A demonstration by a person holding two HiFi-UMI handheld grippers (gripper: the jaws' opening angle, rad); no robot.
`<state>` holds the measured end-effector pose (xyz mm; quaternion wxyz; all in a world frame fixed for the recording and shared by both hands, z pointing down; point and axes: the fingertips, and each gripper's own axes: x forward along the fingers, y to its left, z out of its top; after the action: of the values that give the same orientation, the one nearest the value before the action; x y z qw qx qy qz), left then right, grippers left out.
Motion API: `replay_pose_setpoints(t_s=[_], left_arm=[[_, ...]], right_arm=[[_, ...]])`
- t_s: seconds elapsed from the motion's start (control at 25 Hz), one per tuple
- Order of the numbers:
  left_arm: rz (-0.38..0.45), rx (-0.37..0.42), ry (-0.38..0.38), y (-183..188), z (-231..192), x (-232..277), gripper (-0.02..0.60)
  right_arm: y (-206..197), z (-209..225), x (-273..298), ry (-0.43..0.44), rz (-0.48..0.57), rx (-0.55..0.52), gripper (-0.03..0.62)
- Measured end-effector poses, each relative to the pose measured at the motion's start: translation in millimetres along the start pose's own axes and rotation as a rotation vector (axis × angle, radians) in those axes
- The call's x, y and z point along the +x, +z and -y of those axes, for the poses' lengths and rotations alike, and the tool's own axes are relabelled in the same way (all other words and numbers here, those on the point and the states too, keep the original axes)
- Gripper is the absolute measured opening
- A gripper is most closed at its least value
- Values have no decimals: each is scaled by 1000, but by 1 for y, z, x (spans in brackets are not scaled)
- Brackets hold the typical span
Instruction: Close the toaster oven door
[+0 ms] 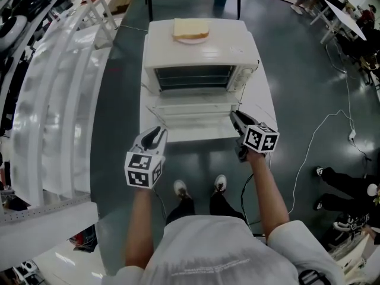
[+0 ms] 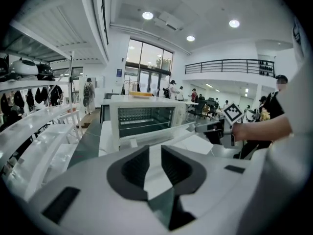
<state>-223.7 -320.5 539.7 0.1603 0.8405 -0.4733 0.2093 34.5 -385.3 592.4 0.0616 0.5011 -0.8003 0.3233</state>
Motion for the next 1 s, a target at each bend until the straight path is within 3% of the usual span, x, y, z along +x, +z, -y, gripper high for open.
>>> replay_pose_setpoints(t_s=[0.32, 1.0], left_arm=[[27, 7, 31, 23, 0, 6, 83], [25, -11, 78, 29, -23, 11, 83]], right_arm=[[74, -3, 27, 2, 21, -53, 89], [130, 4, 67, -22, 46, -124, 91]])
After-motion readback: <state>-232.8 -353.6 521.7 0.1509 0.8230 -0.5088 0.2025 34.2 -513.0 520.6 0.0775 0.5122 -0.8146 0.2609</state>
